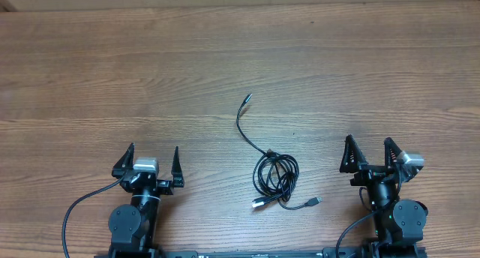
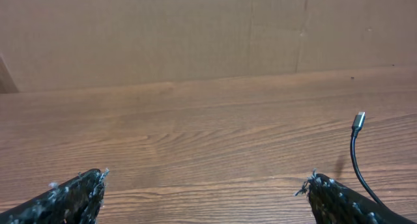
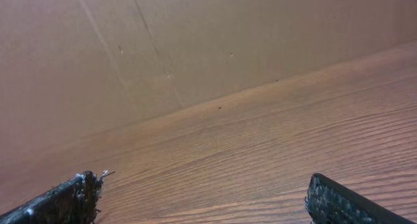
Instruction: Untangle cables
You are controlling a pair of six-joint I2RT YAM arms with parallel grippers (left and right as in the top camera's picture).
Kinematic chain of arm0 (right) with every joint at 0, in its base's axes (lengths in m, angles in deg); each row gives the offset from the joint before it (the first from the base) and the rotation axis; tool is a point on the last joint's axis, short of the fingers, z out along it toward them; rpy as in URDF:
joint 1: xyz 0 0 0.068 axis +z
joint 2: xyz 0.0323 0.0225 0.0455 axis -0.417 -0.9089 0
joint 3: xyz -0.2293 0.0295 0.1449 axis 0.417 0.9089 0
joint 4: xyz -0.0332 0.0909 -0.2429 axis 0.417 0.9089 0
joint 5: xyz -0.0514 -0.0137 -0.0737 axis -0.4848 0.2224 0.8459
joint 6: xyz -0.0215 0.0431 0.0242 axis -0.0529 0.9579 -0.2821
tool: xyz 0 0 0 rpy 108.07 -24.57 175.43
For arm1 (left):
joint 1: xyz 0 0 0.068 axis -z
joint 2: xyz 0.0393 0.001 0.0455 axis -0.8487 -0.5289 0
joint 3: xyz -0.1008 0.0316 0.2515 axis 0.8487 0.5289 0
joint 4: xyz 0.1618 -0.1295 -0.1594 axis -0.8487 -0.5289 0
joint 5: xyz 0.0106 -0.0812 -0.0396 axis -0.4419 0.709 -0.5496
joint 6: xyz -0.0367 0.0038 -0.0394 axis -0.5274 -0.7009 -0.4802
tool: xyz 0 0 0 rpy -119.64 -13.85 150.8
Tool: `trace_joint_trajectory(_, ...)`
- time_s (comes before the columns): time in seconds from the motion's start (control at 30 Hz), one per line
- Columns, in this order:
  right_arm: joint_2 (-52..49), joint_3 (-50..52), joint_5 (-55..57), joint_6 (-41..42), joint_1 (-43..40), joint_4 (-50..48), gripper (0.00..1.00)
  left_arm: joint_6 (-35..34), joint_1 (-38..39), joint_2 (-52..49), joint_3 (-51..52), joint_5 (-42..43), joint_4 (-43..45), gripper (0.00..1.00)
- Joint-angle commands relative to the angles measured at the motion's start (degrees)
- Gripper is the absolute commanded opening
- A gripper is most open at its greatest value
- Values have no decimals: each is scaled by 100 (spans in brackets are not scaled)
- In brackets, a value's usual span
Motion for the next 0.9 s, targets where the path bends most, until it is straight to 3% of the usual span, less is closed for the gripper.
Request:
trace_joint_trajectory(0.0,44,61,-33,-22,-11,-42,100,105,-33,44,-273,-11,-114,100)
trace_joint_trajectory(0.43,44,61,-33,-22,-11,-42,100,42,-33,42,-1390,-13,-1532,100)
trace_joint_trajectory(0.87,44,61,-33,-22,-11,-42,100,-2,-33,37,-1790,-33,-1899,100)
